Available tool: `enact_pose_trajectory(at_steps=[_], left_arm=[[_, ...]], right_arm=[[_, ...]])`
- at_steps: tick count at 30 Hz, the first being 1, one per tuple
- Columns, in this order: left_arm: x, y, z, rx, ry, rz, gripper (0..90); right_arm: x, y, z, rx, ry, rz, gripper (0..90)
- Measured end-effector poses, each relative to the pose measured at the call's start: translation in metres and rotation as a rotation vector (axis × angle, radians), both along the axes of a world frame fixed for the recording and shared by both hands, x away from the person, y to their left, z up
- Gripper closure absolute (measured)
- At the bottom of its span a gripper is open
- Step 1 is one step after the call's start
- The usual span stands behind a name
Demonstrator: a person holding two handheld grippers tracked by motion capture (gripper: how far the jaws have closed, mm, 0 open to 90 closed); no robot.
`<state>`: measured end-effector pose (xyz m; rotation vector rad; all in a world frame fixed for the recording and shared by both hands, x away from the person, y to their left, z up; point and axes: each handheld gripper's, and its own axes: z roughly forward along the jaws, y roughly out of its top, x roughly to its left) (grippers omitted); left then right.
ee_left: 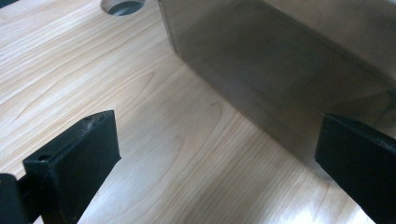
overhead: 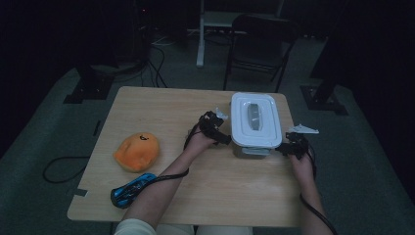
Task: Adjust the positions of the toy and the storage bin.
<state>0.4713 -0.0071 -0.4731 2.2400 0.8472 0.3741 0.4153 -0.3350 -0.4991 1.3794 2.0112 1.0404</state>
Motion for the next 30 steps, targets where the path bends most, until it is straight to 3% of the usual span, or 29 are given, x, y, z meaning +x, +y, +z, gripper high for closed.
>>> enact_pose_trajectory(at_steps=[14,21,27,30], left_arm=[[-0.015,0.039,0.006,0.003,-0.018,0.036,0.5],[-0.024,0.061,0.005,-0.014,-0.006,0.052,0.6],[-0.026,0.078,0.001,-0.044,0.011,0.061,0.5],[-0.018,0.082,-0.005,-0.005,0.006,0.080,0.5]], right_arm=[[0.007,0.035,0.000,-0.006,0.004,0.100,24.5],[0.009,0.056,0.001,-0.001,-0.009,0.152,24.8],[0.014,0.066,-0.002,0.017,0.010,0.158,23.3],[0.020,0.065,-0.005,0.008,0.005,0.126,23.2]])
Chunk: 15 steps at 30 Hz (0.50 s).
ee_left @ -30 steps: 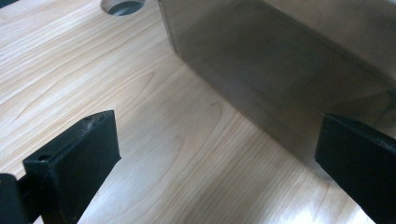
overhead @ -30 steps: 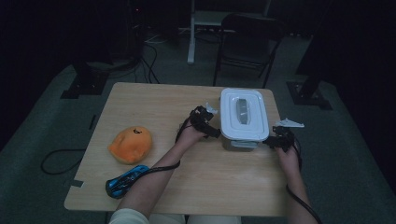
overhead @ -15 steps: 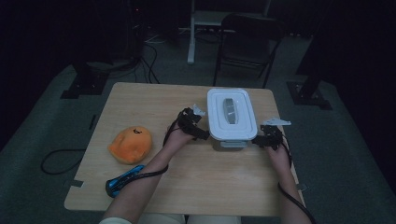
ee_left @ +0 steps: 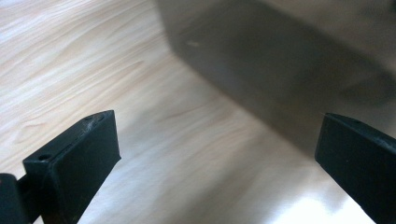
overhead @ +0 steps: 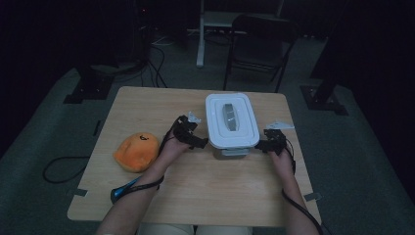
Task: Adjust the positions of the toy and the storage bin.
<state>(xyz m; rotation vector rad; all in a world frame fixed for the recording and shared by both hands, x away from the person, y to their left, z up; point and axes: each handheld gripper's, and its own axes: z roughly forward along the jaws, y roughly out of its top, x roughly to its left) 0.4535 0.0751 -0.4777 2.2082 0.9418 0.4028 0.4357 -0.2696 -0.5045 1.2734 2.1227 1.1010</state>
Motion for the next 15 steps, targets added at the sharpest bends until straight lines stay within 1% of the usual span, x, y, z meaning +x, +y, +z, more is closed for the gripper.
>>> enact_pose_trajectory(at_steps=[1,2,3,4,5,6,7,8,9,11,13,14,15], left_arm=[[0.003,0.002,-0.001,0.005,0.000,0.008,0.5],[0.009,0.004,-0.002,-0.004,0.009,0.021,0.5],[0.009,0.004,-0.002,-0.004,0.009,0.021,0.5],[0.014,0.005,-0.002,-0.008,0.002,0.033,0.5],[0.016,0.004,-0.002,-0.014,0.001,0.037,0.5],[0.018,0.003,0.000,-0.021,-0.001,0.036,0.5],[0.019,0.003,0.000,-0.023,-0.002,0.036,0.5],[0.020,0.002,0.002,-0.032,-0.001,0.037,0.5],[0.022,0.001,0.002,-0.034,0.001,0.037,0.5],[0.025,-0.001,0.004,-0.016,-0.008,0.045,0.5],[0.027,-0.002,0.005,-0.030,-0.008,0.047,0.5],[0.027,-0.003,0.006,-0.024,-0.008,0.048,0.5],[0.028,-0.003,0.006,-0.014,-0.010,0.046,0.5]], right_arm=[[0.002,-0.001,-0.001,0.002,0.003,-0.010,23.2],[0.004,-0.002,-0.002,0.008,0.006,-0.020,23.2],[0.004,-0.002,-0.002,0.008,0.006,-0.020,23.2],[0.007,-0.003,-0.003,0.010,0.007,-0.030,23.2],[0.012,-0.004,-0.004,0.016,0.016,-0.055,23.2],[0.014,-0.005,-0.004,0.023,0.024,-0.060,23.3],[0.017,-0.005,-0.003,0.037,0.024,-0.063,23.3],[0.018,-0.006,-0.003,0.036,0.023,-0.063,23.3],[0.020,-0.005,-0.002,0.032,0.020,-0.069,23.2],[0.023,-0.003,0.000,0.024,0.008,-0.073,22.7],[0.027,0.001,0.002,0.011,0.004,-0.088,22.9],[0.028,0.002,0.003,0.013,0.009,-0.082,23.8],[0.030,0.002,0.003,0.016,0.017,-0.065,23.9]])
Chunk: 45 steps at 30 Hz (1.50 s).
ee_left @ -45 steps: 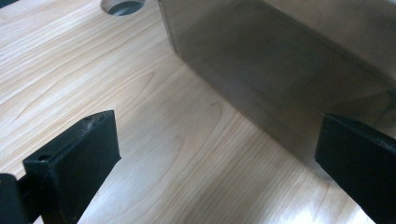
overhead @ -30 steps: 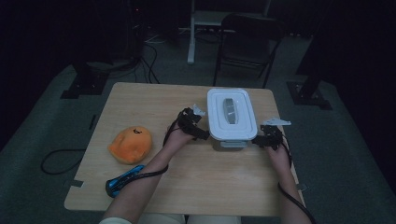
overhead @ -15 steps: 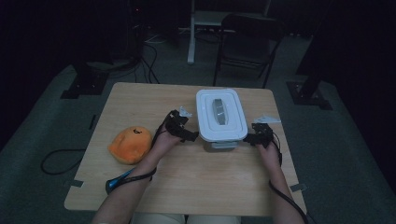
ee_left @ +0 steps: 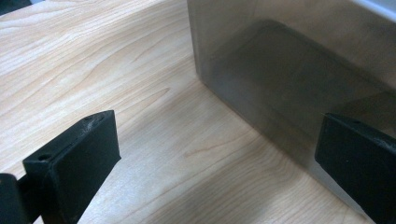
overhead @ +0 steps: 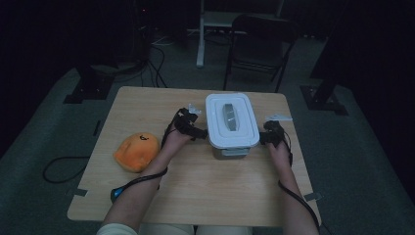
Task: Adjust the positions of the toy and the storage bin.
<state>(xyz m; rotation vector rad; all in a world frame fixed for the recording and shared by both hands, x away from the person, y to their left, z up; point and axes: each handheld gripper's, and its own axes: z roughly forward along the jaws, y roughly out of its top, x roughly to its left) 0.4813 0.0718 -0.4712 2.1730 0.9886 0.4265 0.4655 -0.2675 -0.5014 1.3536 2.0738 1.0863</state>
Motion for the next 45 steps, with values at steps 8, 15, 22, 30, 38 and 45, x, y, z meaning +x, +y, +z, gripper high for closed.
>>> enact_pose_trajectory(at_steps=[8,15,22,30,38,45], left_arm=[[-0.002,0.000,0.003,0.004,-0.002,0.000,0.5],[-0.013,0.000,0.007,0.030,-0.013,-0.014,0.6],[-0.027,0.006,0.007,0.037,-0.018,-0.012,0.6],[-0.052,0.012,0.006,0.024,-0.020,-0.019,0.6],[-0.075,0.015,0.005,0.019,-0.029,-0.034,0.6],[-0.098,0.011,0.004,0.015,-0.028,-0.056,0.6]], right_arm=[[0.001,0.005,0.003,-0.015,-0.040,0.068,28.8],[-0.002,0.006,0.008,0.010,-0.062,0.104,30.9],[-0.007,0.012,0.009,0.025,-0.072,0.164,32.2],[-0.022,0.017,0.009,0.031,-0.074,0.220,33.5],[-0.037,0.018,0.009,0.021,-0.086,0.247,33.5],[-0.053,0.015,0.009,0.021,-0.084,0.287,33.9]])
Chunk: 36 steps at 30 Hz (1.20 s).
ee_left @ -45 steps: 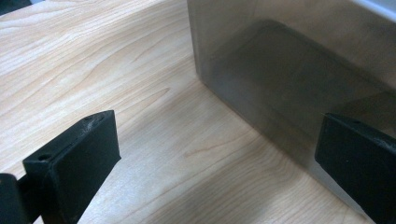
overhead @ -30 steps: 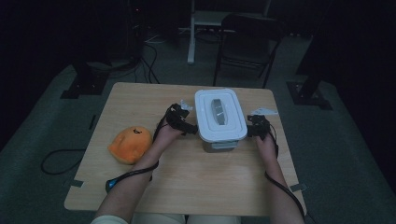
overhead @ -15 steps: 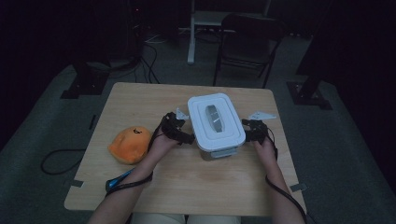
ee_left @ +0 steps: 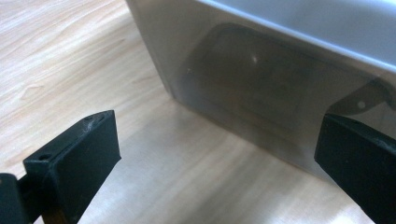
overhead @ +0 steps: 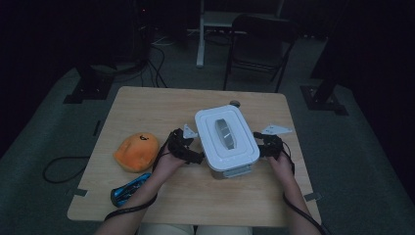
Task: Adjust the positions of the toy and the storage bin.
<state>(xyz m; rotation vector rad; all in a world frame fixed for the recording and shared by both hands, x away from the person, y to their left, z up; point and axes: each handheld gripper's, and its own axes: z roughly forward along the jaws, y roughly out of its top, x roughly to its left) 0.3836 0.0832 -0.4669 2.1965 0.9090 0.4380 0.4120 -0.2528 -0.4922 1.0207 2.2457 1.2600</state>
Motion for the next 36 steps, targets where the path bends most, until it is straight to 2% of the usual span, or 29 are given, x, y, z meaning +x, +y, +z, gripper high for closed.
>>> enact_pose_trajectory(at_steps=[2,5,9,14,18,23,29,33,36], left_arm=[[-0.010,-0.002,0.001,0.010,-0.004,-0.016,0.6],[-0.018,-0.002,0.001,0.014,-0.002,-0.026,0.6],[-0.033,-0.003,-0.001,-0.006,0.001,-0.043,0.6],[-0.050,-0.009,-0.007,-0.012,0.019,-0.100,0.5],[-0.056,-0.010,-0.009,-0.024,0.032,-0.126,0.4],[-0.062,-0.015,-0.008,-0.009,0.027,-0.161,0.4],[-0.069,-0.020,-0.010,-0.021,0.039,-0.193,0.4],[-0.073,-0.023,-0.012,-0.018,0.032,-0.220,0.4],[-0.076,-0.024,-0.018,-0.035,0.033,-0.237,0.5]], right_arm=[[-0.007,-0.002,-0.001,0.006,0.000,0.015,33.9],[-0.014,-0.003,0.000,0.000,-0.004,0.037,33.9],[-0.021,-0.004,0.000,-0.004,-0.004,0.052,33.9],[-0.029,-0.008,0.000,-0.002,-0.003,0.067,33.9],[-0.036,-0.011,-0.002,0.019,0.000,0.079,33.9],[-0.044,-0.016,-0.004,0.034,0.001,0.087,34.1],[-0.050,-0.020,-0.003,0.033,0.006,0.097,35.2],[-0.050,-0.022,-0.003,0.031,0.005,0.094,34.6],[-0.049,-0.030,-0.003,0.021,0.005,0.050,23.3]])
